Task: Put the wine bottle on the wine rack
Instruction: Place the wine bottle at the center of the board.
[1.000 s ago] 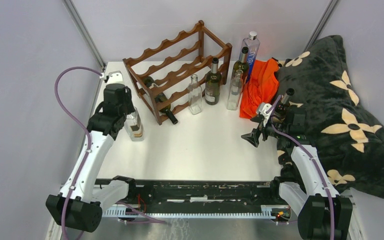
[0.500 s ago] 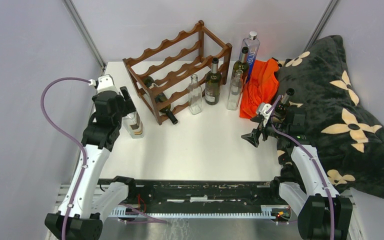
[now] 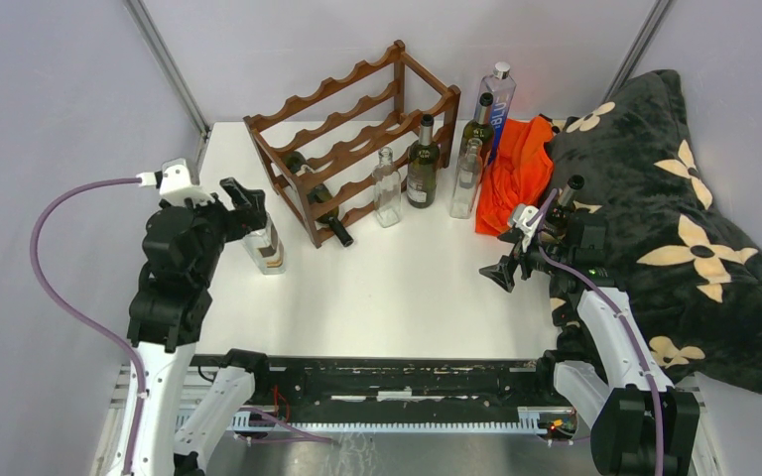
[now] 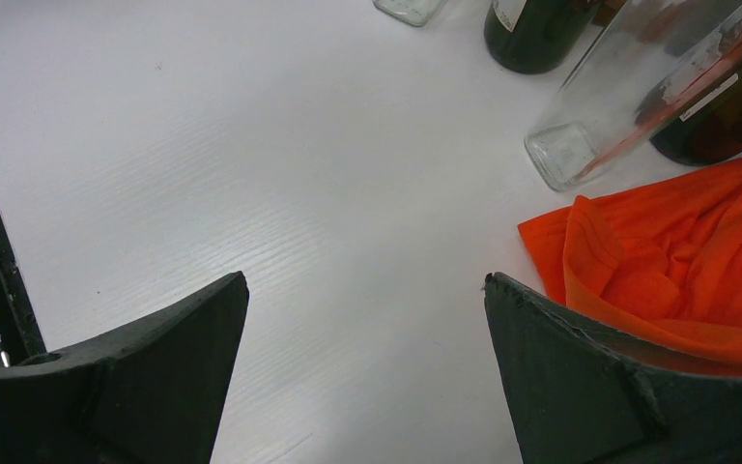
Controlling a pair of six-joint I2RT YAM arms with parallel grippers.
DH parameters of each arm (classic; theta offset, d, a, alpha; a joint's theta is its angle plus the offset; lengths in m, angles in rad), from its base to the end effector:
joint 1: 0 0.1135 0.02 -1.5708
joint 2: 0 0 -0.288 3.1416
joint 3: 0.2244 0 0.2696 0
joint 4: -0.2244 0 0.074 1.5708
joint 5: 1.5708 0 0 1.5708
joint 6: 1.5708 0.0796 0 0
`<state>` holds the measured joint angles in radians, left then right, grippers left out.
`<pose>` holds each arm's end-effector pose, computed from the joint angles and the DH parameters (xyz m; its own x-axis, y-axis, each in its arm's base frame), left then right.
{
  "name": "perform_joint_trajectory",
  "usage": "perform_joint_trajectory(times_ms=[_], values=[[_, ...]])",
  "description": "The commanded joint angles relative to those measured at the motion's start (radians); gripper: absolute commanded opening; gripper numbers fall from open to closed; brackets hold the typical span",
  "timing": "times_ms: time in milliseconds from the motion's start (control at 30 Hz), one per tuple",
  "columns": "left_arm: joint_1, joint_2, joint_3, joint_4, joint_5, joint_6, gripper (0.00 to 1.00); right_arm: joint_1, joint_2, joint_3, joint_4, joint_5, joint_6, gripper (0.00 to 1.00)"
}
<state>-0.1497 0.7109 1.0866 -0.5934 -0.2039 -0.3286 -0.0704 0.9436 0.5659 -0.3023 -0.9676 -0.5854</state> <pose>0.1731 -0.0098 0.4209 -0.1862 -0.2915 -0.9383 -0.1157 0.9548 -0.2737 0.2142 0.0506 0.2306 -0.1919 -0.3007 -0.9342 -0.8457 0.5336 0.0020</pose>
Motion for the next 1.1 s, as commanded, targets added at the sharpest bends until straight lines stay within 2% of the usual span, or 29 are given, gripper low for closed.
perform_joint_trajectory(times_ms=[0,200,267,367,533,633,733,1067], values=[[0.004,-0.018,0.021,0.079,0.304,-0.084,0.91,-0.005,-0.013,0.008,0.015,-0.003,-0.021,0.98],[0.001,0.033,-0.062,0.259,0.644,-0.241,0.97,-0.005,-0.018,0.006,0.015,-0.003,-0.024,0.98],[-0.028,0.047,-0.099,0.309,0.669,-0.275,0.96,-0.005,-0.017,0.005,0.017,-0.003,-0.025,0.98],[-0.15,0.059,-0.113,0.323,0.566,-0.257,0.96,-0.005,-0.015,0.003,0.019,0.0,-0.024,0.98],[-0.45,0.163,-0.083,0.321,0.311,-0.205,0.96,-0.005,-0.009,0.003,0.019,0.003,-0.025,0.98],[-0.545,0.246,-0.051,0.314,0.211,-0.173,0.96,-0.005,-0.009,0.002,0.019,0.009,-0.027,0.98],[-0.577,0.323,-0.023,0.324,0.152,-0.149,0.96,-0.005,-0.009,0.0,0.02,0.012,-0.028,0.98],[-0.582,0.594,0.098,0.354,0.02,-0.135,0.99,-0.005,-0.006,-0.001,0.02,0.013,-0.03,0.98]])
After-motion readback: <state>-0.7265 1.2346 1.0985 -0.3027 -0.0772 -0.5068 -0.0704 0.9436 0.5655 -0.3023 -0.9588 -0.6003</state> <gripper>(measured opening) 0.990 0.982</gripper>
